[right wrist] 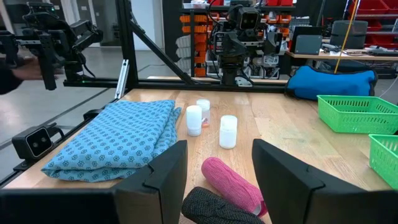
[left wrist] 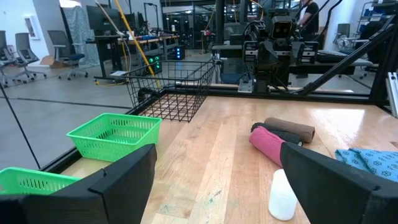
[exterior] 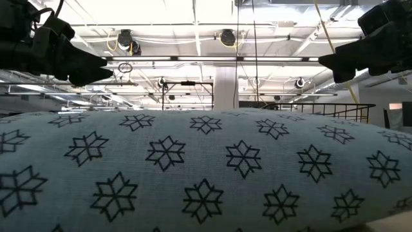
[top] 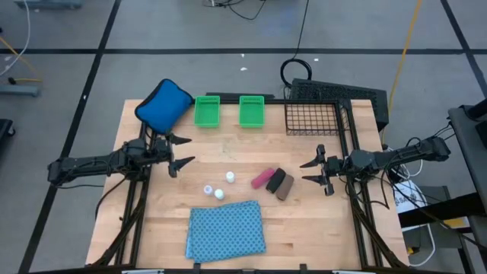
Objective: Pick & place medical supplies in basket/bin
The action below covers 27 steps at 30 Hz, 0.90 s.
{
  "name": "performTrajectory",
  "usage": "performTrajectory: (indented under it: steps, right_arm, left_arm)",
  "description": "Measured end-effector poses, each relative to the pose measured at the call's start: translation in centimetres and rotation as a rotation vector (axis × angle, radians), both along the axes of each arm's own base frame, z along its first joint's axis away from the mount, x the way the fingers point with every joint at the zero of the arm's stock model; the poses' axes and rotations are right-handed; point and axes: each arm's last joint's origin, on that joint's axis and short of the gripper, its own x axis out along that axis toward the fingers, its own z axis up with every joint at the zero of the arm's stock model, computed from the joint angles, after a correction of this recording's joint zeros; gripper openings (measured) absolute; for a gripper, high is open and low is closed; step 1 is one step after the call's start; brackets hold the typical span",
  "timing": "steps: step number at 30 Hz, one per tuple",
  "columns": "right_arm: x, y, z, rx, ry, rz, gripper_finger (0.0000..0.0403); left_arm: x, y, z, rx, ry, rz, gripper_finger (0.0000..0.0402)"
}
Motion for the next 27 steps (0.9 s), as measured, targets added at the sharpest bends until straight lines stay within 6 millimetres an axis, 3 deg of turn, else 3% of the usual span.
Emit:
performTrajectory:
  steps: [5, 11, 15, 20, 27]
  right_arm:
    - [0.0, 0.0, 0.0, 0.0, 0.0, 0.0, 0.0169]
    - [0.0, 0.0, 0.0, 0.0, 0.0, 0.0, 0.0169]
    - [0.0, 0.0, 0.0, 0.0, 0.0, 0.0, 0.0169]
    - [0.0, 0.0, 0.0, 0.0, 0.0, 0.0, 0.0169]
    - [0.0, 0.0, 0.0, 0.0, 0.0, 0.0, 0.0169]
  left_arm:
    - [0.0, 0.0, 0.3, -0.015, -0.036, -0.002, 0.0351]
    - [-0.1, -0.2, 1.7, -0.396, -0.243, -0.089, 0.0351]
    - [-0.2, -0.2, 2.2, -0.483, -0.312, -0.11, 0.0351]
    - [-0.1, -0.2, 2.0, -0.46, -0.283, -0.101, 0.0351]
    - [1.0, -0.3, 0.2, -0.797, -0.15, -0.052, 0.0351]
